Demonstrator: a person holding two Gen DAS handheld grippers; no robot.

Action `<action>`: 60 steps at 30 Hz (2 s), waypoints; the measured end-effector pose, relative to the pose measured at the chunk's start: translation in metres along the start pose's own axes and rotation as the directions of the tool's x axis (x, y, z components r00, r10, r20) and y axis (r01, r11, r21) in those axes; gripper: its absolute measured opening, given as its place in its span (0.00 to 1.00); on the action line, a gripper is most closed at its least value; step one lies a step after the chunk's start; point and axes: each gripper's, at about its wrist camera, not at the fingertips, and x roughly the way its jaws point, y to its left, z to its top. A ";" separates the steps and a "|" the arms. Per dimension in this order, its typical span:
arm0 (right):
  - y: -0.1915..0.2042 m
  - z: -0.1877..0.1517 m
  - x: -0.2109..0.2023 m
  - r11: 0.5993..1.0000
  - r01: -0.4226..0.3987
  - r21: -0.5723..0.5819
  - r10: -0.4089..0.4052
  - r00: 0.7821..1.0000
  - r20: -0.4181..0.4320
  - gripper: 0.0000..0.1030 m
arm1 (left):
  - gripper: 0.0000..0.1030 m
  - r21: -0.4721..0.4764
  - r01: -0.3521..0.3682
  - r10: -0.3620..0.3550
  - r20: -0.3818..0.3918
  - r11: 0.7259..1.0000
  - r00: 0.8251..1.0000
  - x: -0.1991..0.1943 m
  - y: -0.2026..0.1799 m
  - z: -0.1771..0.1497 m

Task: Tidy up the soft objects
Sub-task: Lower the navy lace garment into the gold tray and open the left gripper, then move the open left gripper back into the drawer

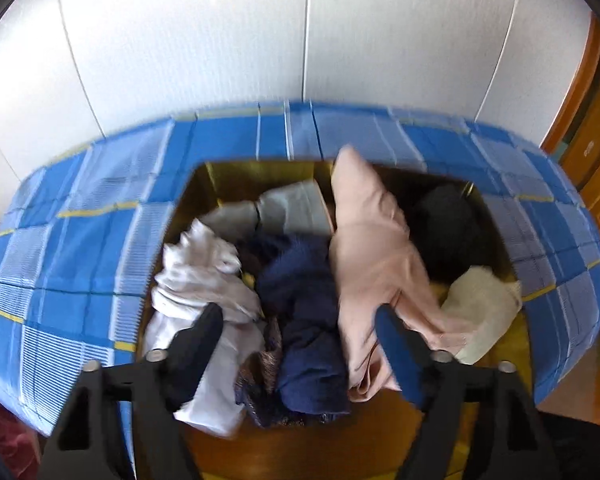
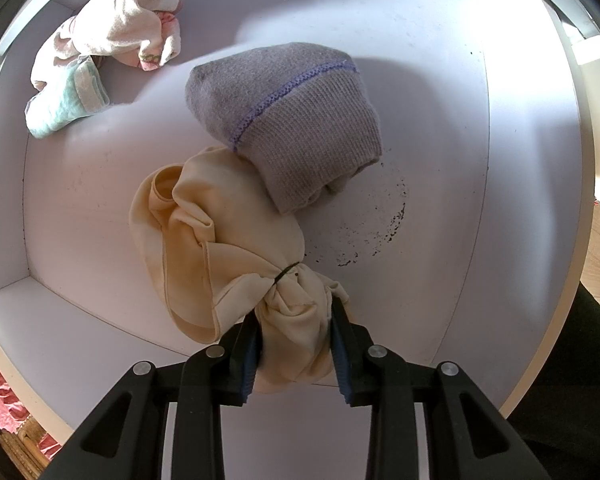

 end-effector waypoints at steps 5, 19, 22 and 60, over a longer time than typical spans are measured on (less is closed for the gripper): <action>0.000 0.000 0.000 1.000 0.000 0.000 0.000 1.000 0.000 0.31 | 0.68 -0.009 -0.021 0.022 0.026 1.000 0.999 -0.011 0.004 -0.001; 0.006 0.000 0.001 1.000 0.010 -0.006 -0.010 1.000 -0.001 0.31 | 0.68 0.083 0.012 -0.020 0.106 0.997 0.994 -0.037 -0.017 -0.070; 0.006 0.000 0.001 1.000 0.010 -0.005 -0.010 1.000 -0.001 0.31 | 0.76 0.110 0.026 -0.042 0.149 0.994 0.988 -0.050 -0.020 -0.089; 0.018 -0.013 0.006 0.997 0.051 -0.053 -0.050 0.998 0.023 0.31 | 0.88 0.338 -0.033 0.146 -0.315 0.941 0.938 0.113 -0.045 -0.272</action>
